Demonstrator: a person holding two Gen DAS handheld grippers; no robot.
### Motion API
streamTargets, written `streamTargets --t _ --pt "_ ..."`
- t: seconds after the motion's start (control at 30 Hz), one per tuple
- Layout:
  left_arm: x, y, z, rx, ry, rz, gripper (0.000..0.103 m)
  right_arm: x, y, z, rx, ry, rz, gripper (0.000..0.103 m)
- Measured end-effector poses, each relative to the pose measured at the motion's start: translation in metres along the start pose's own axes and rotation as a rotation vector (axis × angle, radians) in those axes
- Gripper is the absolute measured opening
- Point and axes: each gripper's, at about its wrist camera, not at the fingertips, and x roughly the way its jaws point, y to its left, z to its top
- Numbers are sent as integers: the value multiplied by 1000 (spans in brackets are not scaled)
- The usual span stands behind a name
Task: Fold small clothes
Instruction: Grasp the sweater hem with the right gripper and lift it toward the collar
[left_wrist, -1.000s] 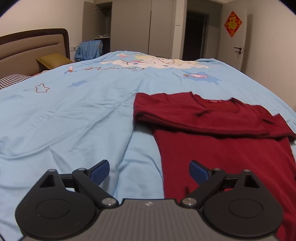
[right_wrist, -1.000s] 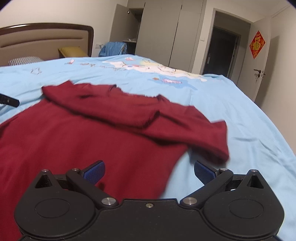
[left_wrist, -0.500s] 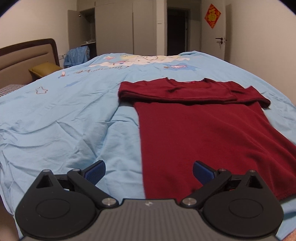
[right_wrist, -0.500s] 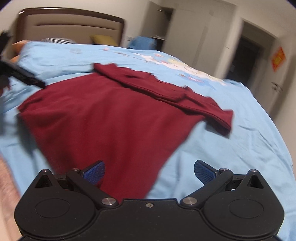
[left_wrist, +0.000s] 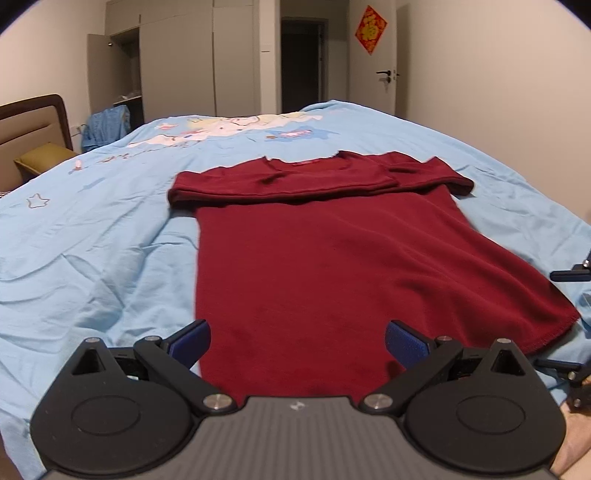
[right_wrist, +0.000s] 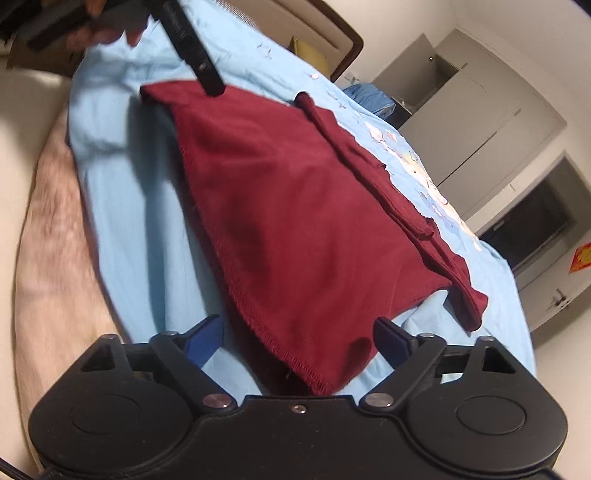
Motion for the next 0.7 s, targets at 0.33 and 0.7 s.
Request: streamTargets --t 0.33,0.7 --pt "-4 -14 -7 26 -1 -55 103 2 19 7 -113 -44 17 35" --pt "-14 -58 -25 231 -56 -150 103 -16 -39 35 284 -120 116 7"
